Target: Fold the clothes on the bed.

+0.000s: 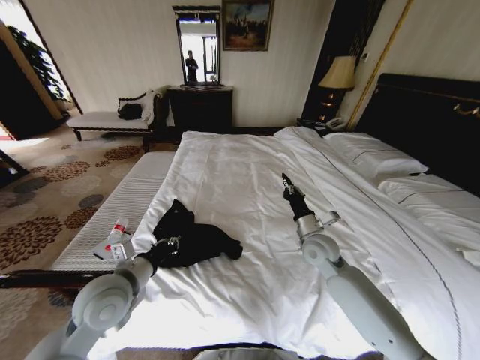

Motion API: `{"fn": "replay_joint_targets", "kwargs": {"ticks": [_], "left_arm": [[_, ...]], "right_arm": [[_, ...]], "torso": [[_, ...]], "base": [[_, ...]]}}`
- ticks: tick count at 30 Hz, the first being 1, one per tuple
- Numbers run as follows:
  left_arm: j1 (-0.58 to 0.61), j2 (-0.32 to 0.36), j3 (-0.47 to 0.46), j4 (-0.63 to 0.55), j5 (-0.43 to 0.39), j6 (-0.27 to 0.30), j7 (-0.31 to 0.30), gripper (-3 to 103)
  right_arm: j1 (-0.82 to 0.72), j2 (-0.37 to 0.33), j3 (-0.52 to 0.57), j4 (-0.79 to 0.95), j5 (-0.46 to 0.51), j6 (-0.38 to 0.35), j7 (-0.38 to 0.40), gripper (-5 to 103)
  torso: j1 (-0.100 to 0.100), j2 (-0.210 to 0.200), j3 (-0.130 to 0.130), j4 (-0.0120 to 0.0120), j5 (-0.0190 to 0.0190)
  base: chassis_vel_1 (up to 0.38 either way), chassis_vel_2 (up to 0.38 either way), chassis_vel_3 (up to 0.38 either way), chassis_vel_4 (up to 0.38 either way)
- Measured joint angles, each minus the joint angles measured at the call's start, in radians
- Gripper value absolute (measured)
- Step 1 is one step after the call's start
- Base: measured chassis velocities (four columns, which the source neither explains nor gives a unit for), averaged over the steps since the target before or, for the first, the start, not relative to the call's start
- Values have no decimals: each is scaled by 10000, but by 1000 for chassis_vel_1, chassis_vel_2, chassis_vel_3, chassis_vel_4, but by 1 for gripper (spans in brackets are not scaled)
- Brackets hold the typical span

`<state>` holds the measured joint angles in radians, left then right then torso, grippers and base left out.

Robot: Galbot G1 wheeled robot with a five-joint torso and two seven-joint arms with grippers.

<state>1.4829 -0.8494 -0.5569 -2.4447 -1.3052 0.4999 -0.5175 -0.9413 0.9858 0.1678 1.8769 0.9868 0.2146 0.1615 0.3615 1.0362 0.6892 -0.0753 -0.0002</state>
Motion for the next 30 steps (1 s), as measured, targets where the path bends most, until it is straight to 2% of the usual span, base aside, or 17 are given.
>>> {"fn": "replay_joint_targets", "kwargs": {"ticks": [2,5,6,8,10,11,13,15,16,17,18,20,23,25,26,28,30], "left_arm": [[-139,132,-7,9,-97,-54,6,0],[-1597,1424,296,471,-843,-276,-19,0],[-1597,1424,296,471,-843,-276,-19,0],[-2342,2455,460,813,-1080,-363,305,0],[-2808,3490,597,1196,-1065,-395,704,0],[-2808,3490,597,1196,-1065,-395,704,0],[-3552,4383,1317,1994,-890,-410,1044,0],[-5045,5013,3271,3214,-692,-459,1328,0],[-5045,5013,3271,3214,-692,-459,1328,0],[-6376,5153,4675,3887,-701,-465,1447,0],[-7530,5158,5524,4306,-779,-460,1467,0],[-8892,4948,6247,4815,-932,-411,1424,0],[-9615,4487,6362,5155,-1062,-392,1233,0],[-9710,3922,5968,5362,-1070,-437,1091,0],[-9710,3922,5968,5362,-1070,-437,1091,0],[-9769,3546,5738,5600,-1104,-485,1027,0],[-10303,3467,5734,6003,-1325,-524,1023,0]], "right_arm": [[8,61,-34,-57,-36,16,-9,0],[-41,163,-79,-145,-134,55,-32,0],[-41,163,-79,-145,-134,55,-32,0],[90,181,-264,-197,-148,59,-33,0],[447,235,-581,-359,-114,59,-30,0],[447,235,-581,-359,-114,59,-30,0],[616,251,-690,-424,-62,60,-15,0],[465,186,-444,-353,-27,60,15,0],[465,186,-444,-353,-27,60,15,0],[292,109,-139,-242,29,61,51,0],[140,25,159,-140,111,60,90,0],[-80,-152,699,-6,333,62,151,0],[-232,-303,1161,49,512,108,191,0],[-339,-441,1450,41,581,174,208,0],[-339,-441,1450,41,581,174,208,0],[-386,-567,1547,12,584,204,211,0],[-378,-646,1550,-10,580,215,224,0]], "torso": [[0,0,0,1,1],[1,0,1,-10,-9],[1,0,1,-10,-9],[1,0,2,-20,-7],[1,-1,2,0,-1],[1,-1,2,0,-1],[1,0,2,10,5],[2,-1,3,7,-5],[2,-1,3,7,-5],[3,-3,4,-1,-19],[4,-3,4,-10,-15],[3,-2,3,-7,3],[4,-3,2,-9,0],[4,-2,2,-12,2],[4,-2,2,-12,2],[3,-3,3,0,-13],[3,-3,2,1,-7]], "base": [[0,0,0,0],[0,0,0,0],[0,0,0,0],[0,0,0,0],[0,0,0,0],[0,0,0,0],[0,0,0,0],[0,0,0,0],[0,0,0,0],[0,0,0,0],[0,0,0,0],[0,0,0,0],[0,0,0,0],[0,0,0,0],[0,0,0,0],[0,0,0,0],[0,0,0,0]]}}
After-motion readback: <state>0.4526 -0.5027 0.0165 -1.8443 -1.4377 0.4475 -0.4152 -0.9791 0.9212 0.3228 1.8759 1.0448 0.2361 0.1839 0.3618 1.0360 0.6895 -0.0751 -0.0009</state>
